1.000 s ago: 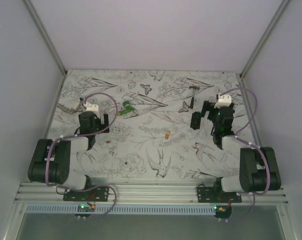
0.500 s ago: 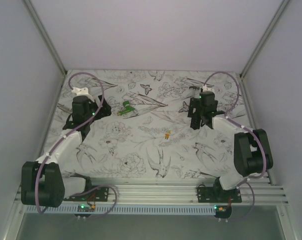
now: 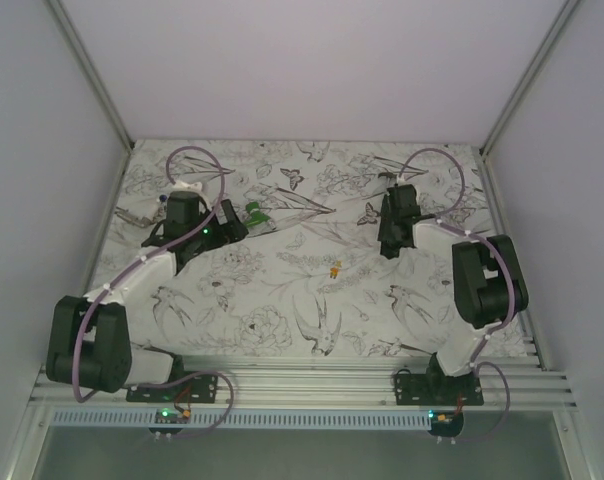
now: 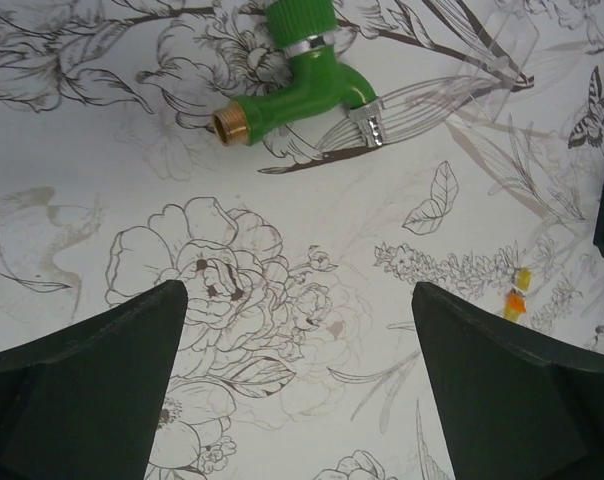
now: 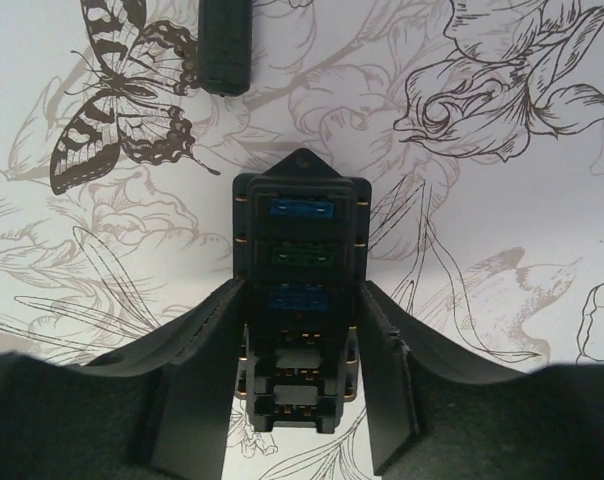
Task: Snap on the fuse box
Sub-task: Pick up the fuse box base from the center of the board.
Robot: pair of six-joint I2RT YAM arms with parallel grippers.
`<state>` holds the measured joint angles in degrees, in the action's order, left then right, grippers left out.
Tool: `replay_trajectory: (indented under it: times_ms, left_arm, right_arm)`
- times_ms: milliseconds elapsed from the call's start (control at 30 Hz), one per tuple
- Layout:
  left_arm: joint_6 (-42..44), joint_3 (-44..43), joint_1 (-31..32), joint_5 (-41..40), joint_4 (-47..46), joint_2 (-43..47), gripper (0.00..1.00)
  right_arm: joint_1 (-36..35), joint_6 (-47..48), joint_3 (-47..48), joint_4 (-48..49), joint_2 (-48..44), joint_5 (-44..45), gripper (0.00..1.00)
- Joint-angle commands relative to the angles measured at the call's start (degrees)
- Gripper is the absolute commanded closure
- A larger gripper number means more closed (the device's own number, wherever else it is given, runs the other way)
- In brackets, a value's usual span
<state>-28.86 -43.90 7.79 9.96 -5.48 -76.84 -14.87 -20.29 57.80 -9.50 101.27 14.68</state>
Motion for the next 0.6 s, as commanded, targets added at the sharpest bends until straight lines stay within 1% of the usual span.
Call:
replay_trajectory:
  times_ms: [0,133,267,367,433,567]
  left_arm:
    - [-0.83,-2.70,1.17,2.46,2.30,-0.96,0.00]
    - [-1.12,-3.61,2.12,3.45,3.23,-1.49,0.00]
    - [-2.46,-3.90,2.76,4.91,4.00,-1.86,0.00]
    - [-4.25,-3.91,3.03,6.51,4.52,-1.97,0.00]
    - [-5.51,-3.75,3.18,7.19,5.17,-1.77,0.00]
    - [-7.22,-3.17,3.17,7.20,8.51,-0.15,0.00]
  right_arm:
    - [-0.87,-0.77,1.99,-0.39,0.22,0.43,0.53]
    - [-1.42,0.88,1.08,-1.25,-1.60,0.16,0.65]
    - [-2.75,3.15,0.10,-2.75,-4.62,-0.15,0.72]
    - [-4.82,5.54,-0.44,-3.76,-7.94,-1.94,0.76]
    - [-7.16,8.01,-0.50,-4.26,-10.00,-4.52,0.77]
    - [-14.73,14.14,0.18,-4.70,-11.05,-10.25,0.76]
